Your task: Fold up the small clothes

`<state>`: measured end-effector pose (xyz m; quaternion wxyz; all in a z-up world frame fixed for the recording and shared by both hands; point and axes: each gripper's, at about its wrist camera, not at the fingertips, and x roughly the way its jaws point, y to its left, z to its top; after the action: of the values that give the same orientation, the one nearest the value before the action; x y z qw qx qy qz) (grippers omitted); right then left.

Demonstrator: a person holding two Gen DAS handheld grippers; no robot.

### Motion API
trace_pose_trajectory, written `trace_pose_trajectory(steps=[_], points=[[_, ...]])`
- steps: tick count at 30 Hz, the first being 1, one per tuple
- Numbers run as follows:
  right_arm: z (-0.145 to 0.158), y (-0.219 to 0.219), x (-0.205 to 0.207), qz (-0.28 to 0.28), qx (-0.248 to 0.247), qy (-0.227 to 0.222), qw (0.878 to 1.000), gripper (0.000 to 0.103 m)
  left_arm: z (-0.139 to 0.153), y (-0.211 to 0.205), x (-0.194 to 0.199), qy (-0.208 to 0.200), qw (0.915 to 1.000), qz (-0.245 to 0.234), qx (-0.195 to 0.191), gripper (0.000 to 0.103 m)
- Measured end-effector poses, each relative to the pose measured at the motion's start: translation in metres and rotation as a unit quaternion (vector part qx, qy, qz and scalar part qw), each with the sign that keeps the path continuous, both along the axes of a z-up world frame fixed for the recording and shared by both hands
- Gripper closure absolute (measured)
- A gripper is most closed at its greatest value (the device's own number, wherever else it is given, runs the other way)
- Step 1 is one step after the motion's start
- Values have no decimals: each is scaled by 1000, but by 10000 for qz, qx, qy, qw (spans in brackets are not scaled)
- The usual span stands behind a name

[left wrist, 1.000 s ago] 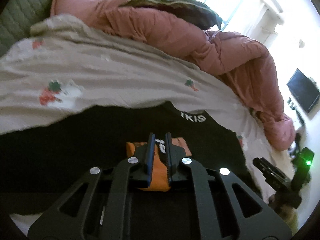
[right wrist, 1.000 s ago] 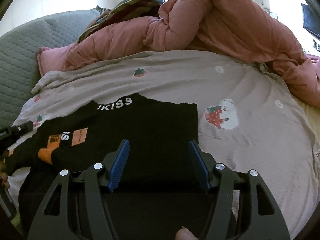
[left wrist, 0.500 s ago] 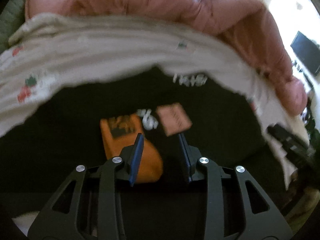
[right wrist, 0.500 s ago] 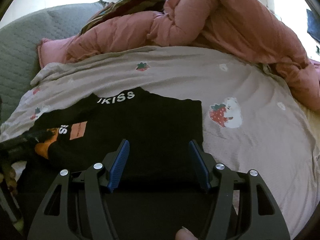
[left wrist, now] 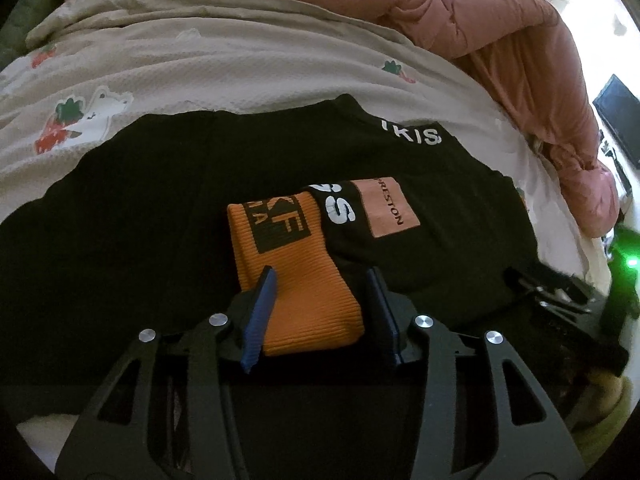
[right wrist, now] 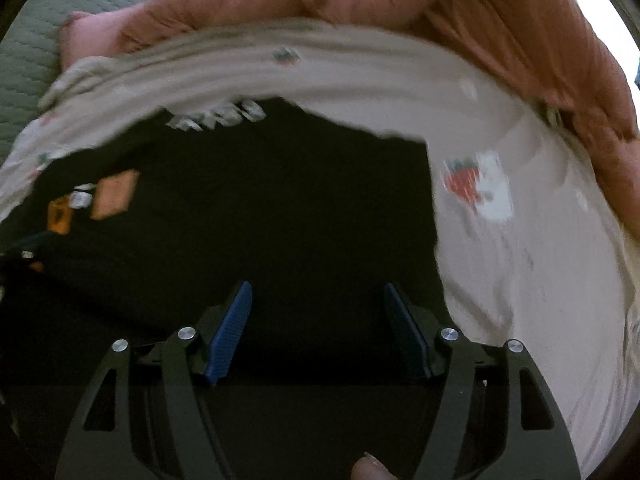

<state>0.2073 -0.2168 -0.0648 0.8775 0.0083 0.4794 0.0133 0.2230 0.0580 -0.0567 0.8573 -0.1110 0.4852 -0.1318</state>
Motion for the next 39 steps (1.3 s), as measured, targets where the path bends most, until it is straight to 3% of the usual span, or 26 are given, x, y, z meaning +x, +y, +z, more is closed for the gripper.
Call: trace_pose_trajectory(steps=[3, 6, 9, 12, 13, 18, 21, 39], points=[[3, -2, -4, -15, 31, -35, 10000, 33, 2, 3, -1, 2, 9999, 62, -82, 61], [10, 3, -12, 80, -9, -172, 9998, 31, 7, 8, -6, -49, 9998, 184, -68, 51], [19, 12, -22, 234, -50, -311, 9992, 27, 15, 16, -15, -208, 9992, 336, 36, 50], [28, 22, -29, 338, -17, -413, 9986, 23, 28, 26, -29, -471, 9973, 518, 218, 38], [30, 26, -30, 375, 14, -440, 9983, 21, 31, 30, -32, -531, 9965, 577, 272, 30], [48, 53, -40, 677, 13, -659, 9955, 15, 43, 51, -50, -697, 9930, 889, 357, 18], [59, 69, -46, 851, 14, -800, 9932, 9, 49, 65, -62, -752, 9905, 1083, 402, 17], [99, 147, -76, 1711, 108, -1266, 9770, 8, 81, 148, -117, -1064, 9713, 2050, 575, 17]])
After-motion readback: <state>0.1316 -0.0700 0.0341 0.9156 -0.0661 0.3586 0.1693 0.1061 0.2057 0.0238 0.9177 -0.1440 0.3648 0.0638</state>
